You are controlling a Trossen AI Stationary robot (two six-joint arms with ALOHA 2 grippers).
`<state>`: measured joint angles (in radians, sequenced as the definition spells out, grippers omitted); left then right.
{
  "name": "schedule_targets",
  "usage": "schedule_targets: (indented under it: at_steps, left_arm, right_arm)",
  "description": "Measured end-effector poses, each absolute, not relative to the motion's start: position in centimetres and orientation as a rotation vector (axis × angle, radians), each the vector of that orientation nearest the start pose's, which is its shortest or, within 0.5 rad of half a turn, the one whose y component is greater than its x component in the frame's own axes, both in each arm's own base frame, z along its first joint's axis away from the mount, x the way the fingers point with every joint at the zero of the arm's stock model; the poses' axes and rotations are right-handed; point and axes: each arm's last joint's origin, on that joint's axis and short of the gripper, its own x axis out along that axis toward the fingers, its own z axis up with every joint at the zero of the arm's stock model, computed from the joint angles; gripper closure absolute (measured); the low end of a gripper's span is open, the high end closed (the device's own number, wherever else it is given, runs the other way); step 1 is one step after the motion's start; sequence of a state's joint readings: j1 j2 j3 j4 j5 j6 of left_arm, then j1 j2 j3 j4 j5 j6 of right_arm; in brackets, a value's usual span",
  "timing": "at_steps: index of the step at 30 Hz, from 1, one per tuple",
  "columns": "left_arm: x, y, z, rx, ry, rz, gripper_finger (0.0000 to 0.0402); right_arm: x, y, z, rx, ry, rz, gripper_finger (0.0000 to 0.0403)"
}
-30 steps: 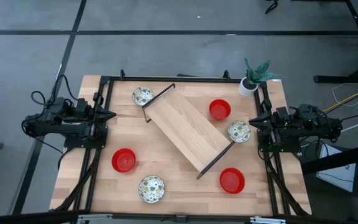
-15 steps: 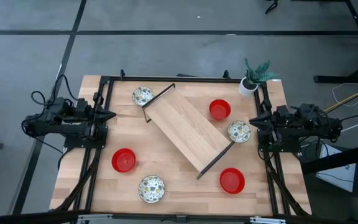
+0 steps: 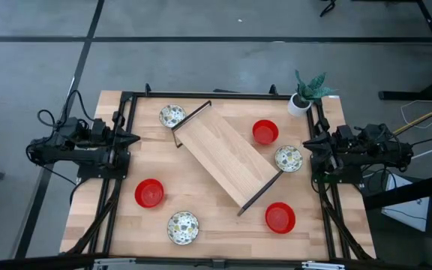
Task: Pick & Place Mini bowls
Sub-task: Put the middle white patterned bowl on the shelf
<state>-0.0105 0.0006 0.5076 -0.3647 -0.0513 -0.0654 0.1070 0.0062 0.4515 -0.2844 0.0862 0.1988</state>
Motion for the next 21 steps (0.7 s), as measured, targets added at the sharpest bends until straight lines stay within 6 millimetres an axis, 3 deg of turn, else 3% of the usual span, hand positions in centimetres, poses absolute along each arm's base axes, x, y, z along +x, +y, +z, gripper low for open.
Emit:
schedule_targets:
  at_steps: [9,21]
  left_arm:
    - [3.7,0.1,28.9,-0.07,-0.144,0.036,0.0398]
    - [3.7,0.1,28.9,-0.07,-0.144,0.036,0.0398]
  right_arm:
    - [5.1,-0.1,29.4,0.23,-0.191,-0.08,0.0363]
    - [6.2,0.0,33.3,0.285,-0.175,-0.115,0.0363]
